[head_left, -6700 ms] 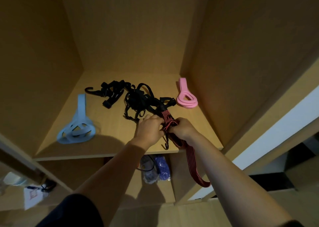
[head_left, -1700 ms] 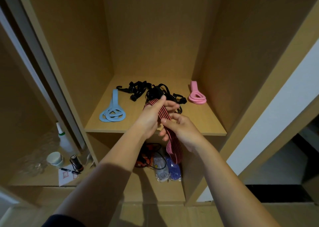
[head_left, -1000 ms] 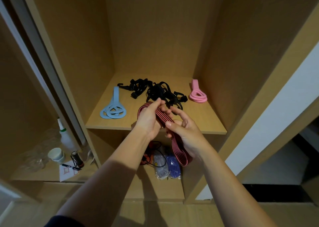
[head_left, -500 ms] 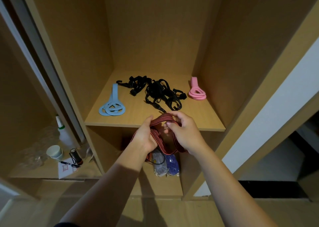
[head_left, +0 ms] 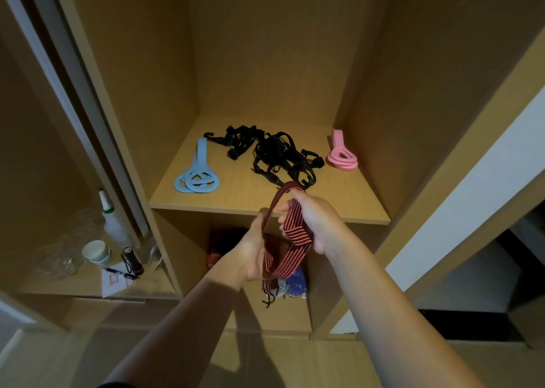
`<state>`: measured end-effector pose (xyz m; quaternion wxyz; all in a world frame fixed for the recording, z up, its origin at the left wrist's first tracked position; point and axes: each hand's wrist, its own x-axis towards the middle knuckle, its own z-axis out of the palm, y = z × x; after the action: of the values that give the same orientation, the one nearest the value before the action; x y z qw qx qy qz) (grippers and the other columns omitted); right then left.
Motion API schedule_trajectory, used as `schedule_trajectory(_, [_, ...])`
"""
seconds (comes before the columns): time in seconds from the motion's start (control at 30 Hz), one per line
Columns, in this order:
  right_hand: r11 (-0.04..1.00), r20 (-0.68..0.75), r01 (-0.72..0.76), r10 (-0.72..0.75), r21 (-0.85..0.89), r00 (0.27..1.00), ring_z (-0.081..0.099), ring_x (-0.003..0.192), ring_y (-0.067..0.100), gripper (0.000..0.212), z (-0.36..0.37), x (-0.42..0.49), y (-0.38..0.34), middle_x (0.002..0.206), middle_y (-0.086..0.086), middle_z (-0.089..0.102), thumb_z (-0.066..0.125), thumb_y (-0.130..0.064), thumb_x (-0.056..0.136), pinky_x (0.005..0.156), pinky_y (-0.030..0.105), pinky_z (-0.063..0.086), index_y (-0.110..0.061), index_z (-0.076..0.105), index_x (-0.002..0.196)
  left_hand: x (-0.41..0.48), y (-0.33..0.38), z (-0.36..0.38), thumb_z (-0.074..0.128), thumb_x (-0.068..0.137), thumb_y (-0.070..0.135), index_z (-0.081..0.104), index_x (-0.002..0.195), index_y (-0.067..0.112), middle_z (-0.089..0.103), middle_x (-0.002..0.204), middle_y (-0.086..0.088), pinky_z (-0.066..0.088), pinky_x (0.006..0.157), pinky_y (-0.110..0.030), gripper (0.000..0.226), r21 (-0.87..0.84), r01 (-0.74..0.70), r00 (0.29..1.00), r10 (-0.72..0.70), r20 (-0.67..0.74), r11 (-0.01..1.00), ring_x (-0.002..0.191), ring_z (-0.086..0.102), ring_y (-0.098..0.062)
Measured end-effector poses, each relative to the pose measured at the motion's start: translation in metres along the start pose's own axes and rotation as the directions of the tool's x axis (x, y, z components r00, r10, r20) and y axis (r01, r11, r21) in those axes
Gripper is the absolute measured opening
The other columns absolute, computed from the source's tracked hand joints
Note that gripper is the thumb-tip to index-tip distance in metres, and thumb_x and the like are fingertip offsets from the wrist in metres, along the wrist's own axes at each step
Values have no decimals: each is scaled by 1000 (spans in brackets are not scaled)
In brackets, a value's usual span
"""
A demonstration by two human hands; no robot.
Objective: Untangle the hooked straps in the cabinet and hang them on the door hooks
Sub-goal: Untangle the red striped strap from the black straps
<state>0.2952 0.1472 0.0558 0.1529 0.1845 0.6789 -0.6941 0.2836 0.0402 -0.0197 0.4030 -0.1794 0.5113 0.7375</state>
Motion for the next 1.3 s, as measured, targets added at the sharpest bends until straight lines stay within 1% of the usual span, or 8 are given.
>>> schedule_trajectory(0.17, [986,67,-52,42,157,997,59,58,16,47,5,4,4,65,7,62,38,-40,97,60,28,49,-4,66,83,-2,-3,3,20,90,66,42,134,13,58,126,-19,46,91,-43,72,428,-9,991,66,-117,904,110,57,-35])
schedule_trajectory(0.37, [939,35,51,-67,341,997,59,67,17,38,6,9,7,72,6,61,39,-35,97,71,30,51,-7,64,89,-21,22,2,13,86,71,54,122,2,59,111,-19,48,85,-36,88,258,-229,967,188,173,939,103,57,-28])
schedule_trajectory(0.5, [963,-12,211,-212,167,977,57,77,17,32,5,9,4,79,3,61,40,-31,98,71,30,47,-14,64,85,-28,23,1,39,81,69,61,88,15,63,72,-3,50,73,-29,58,431,-330,944,285,168,840,67,63,-15])
schedule_trajectory(0.63, [962,-41,252,-249,109,968,56,77,15,31,1,11,1,77,3,60,42,-29,97,80,32,46,-12,65,84,-24,23,4,65,83,30,55,81,18,49,58,6,41,52,-18,16,475,-447,880,468,80,758,47,47,-4])
schedule_trajectory(0.83, [954,-105,290,-297,-77,949,52,78,13,22,-7,12,-5,81,2,58,50,-24,92,73,28,40,-10,63,81,-27,26,10,57,90,27,58,74,12,50,62,-1,38,61,-23,23,621,-531,805,572,158,577,59,47,-14])
schedule_trajectory(1.0, [927,-91,338,-355,-162,931,51,73,14,10,-14,12,-8,76,4,53,57,-17,87,65,25,39,-8,60,85,-30,30,18,44,96,18,59,89,12,60,68,2,47,82,-30,18,365,-514,858,473,201,777,73,58,-14])
schedule_trajectory(1.1, [909,-27,380,-390,-171,921,52,71,12,11,-14,12,-10,73,2,54,61,-19,84,65,25,40,-11,56,79,-33,29,25,43,94,18,54,96,12,55,71,1,45,76,-27,13,305,-515,857,478,191,801,69,53,-11])
schedule_trajectory(1.3, [868,4,464,-471,-176,882,55,71,7,30,-16,12,-14,72,5,56,55,-23,90,60,9,44,4,62,77,-31,33,37,48,93,14,56,111,11,61,85,-11,48,75,-34,20,570,-625,710,691,133,532,80,58,-25])
